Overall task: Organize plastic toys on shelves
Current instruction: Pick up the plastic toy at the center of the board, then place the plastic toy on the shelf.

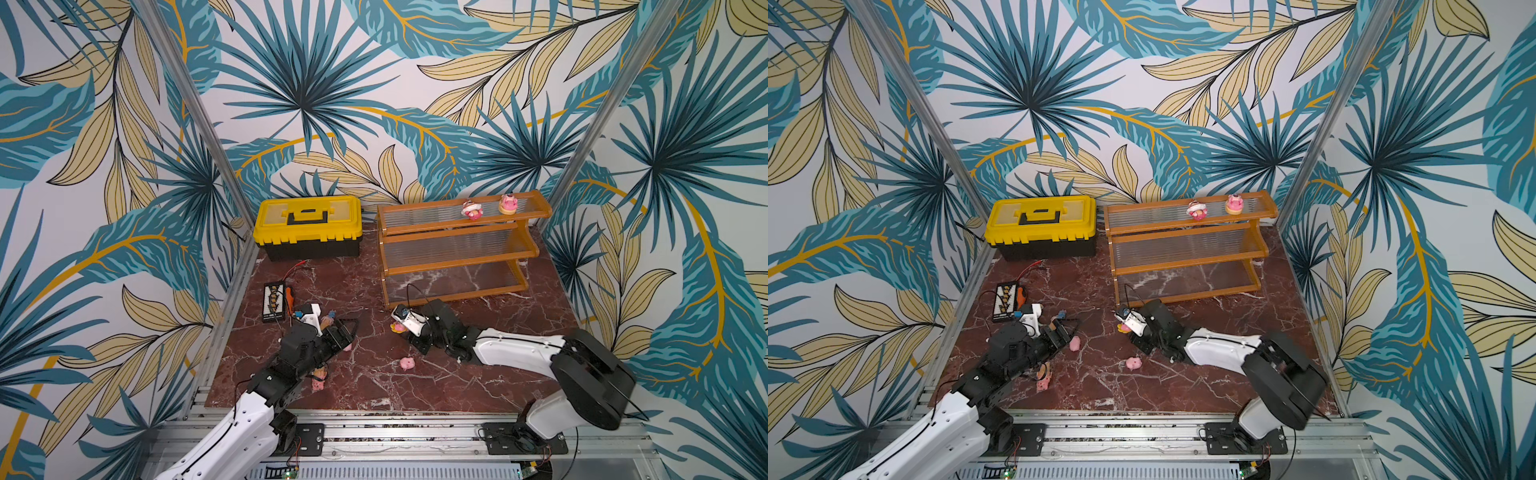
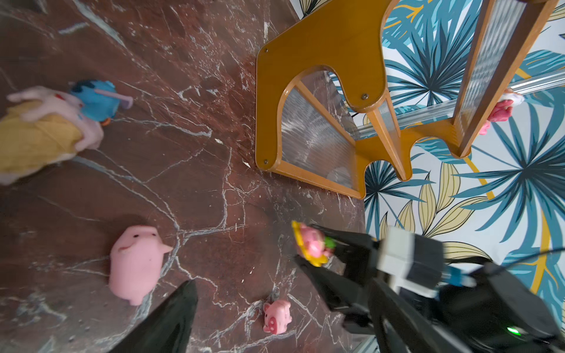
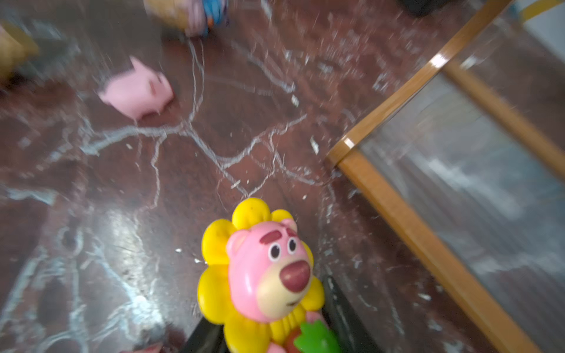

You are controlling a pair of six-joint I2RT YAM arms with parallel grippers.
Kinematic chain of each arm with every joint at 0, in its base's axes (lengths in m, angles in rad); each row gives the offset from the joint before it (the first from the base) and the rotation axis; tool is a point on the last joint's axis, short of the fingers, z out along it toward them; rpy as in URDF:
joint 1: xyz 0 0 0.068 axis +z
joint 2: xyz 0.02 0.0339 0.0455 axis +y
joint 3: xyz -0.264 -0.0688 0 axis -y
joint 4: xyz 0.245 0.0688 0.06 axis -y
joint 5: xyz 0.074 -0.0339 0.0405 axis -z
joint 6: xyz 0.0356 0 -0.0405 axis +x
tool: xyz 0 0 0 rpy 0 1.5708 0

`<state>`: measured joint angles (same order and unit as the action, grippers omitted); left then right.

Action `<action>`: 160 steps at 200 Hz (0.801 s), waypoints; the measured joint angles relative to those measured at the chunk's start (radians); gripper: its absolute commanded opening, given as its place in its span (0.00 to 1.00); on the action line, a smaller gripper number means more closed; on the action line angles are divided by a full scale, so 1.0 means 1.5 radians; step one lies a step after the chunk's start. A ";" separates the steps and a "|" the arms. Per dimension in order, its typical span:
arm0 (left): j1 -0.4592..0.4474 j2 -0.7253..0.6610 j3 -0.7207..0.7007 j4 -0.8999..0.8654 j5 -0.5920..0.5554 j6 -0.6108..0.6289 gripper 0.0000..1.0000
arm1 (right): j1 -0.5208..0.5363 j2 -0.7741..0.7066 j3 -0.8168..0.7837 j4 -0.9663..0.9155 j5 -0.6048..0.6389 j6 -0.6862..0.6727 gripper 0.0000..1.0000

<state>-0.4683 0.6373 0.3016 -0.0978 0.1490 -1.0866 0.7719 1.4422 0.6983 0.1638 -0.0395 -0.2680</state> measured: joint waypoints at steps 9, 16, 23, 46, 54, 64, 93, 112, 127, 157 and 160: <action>0.001 -0.009 0.004 -0.015 -0.008 0.007 0.90 | 0.000 -0.062 0.000 -0.012 0.004 0.016 0.23; 0.001 -0.017 0.008 -0.024 -0.014 0.012 0.90 | 0.000 -0.114 0.004 -0.027 0.008 0.029 0.23; 0.001 -0.026 0.013 -0.032 -0.022 0.018 0.90 | 0.000 -0.163 0.017 -0.048 0.016 0.043 0.23; 0.003 -0.054 0.029 -0.049 -0.045 0.037 0.90 | 0.000 -0.239 0.130 -0.148 0.060 0.084 0.23; 0.004 -0.060 0.032 -0.051 -0.053 0.042 0.91 | 0.000 -0.239 0.187 -0.186 0.082 0.097 0.23; 0.004 -0.065 0.034 -0.052 -0.060 0.049 0.91 | -0.001 -0.225 0.266 -0.230 0.114 0.111 0.23; 0.005 -0.068 0.034 -0.053 -0.074 0.062 0.91 | -0.032 -0.095 0.527 -0.373 0.187 0.157 0.23; 0.007 -0.068 0.034 -0.053 -0.075 0.065 0.91 | -0.064 0.006 0.654 -0.454 0.210 0.178 0.24; 0.007 -0.072 0.034 -0.053 -0.075 0.068 0.91 | -0.085 0.094 0.754 -0.529 0.218 0.190 0.24; 0.008 -0.099 0.034 -0.063 -0.076 0.071 0.91 | -0.110 0.255 0.948 -0.661 0.233 0.204 0.25; 0.008 -0.102 0.034 -0.066 -0.076 0.071 0.91 | -0.112 0.270 0.966 -0.674 0.234 0.207 0.26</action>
<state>-0.4564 0.4835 0.3527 -0.1963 0.0345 -0.9794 0.6037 1.8473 2.1479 -0.8467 0.3119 0.0418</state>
